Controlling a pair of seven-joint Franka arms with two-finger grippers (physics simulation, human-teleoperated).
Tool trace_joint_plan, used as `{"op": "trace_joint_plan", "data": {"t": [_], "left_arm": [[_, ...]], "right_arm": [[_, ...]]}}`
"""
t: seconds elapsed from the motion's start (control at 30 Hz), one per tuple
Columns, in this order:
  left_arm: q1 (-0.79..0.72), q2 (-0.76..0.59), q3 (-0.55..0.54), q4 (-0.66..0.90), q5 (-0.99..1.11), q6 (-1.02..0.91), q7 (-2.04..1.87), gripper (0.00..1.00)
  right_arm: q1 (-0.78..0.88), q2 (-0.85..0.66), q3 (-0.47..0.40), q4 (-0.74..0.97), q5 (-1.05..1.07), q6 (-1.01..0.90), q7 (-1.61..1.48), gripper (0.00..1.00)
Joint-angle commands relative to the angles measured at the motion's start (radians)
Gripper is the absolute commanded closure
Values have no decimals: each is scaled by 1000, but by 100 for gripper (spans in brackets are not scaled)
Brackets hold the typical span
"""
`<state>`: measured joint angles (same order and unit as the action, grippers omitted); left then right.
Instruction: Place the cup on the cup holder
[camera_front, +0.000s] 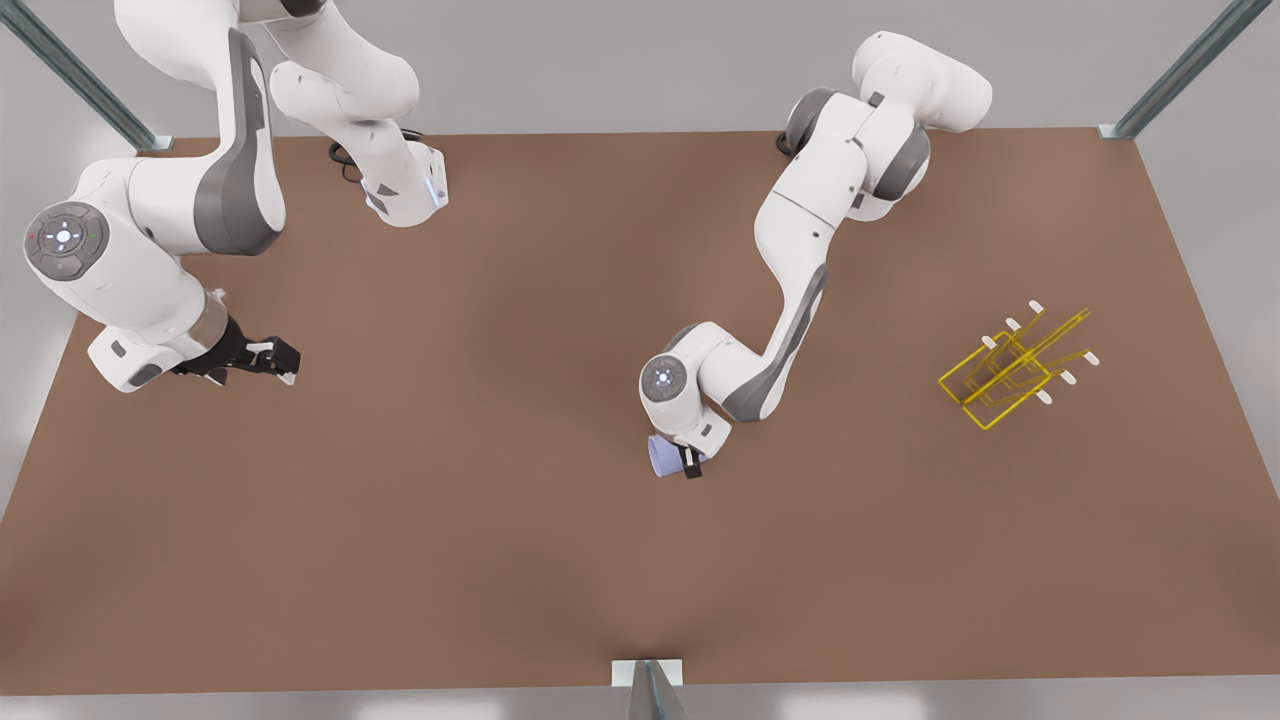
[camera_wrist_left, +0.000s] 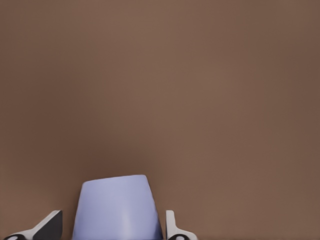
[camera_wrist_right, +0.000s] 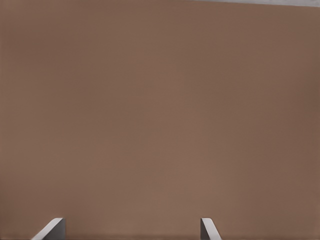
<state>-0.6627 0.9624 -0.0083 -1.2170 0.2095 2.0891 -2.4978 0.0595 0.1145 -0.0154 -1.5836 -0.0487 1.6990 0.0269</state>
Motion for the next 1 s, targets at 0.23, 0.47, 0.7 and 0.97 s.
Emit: {"op": "trace_joint_plan", "data": {"t": [0.23,0.47,0.7,0.97], "left_arm": [[0,1,-4,8,-15,49,-49,0],[0,13,-6,11,-27,86,-52,0],[0,24,-6,11,-27,88,-61,7],[20,-50,-6,19,-39,23,-13,28]], "right_arm": [[0,-1,0,-1,1,-5,-59,0],[0,-1,-1,-1,1,-7,-61,0],[0,1,-1,0,-2,-2,-99,0],[0,43,-1,54,0,5,-104,0]]}}
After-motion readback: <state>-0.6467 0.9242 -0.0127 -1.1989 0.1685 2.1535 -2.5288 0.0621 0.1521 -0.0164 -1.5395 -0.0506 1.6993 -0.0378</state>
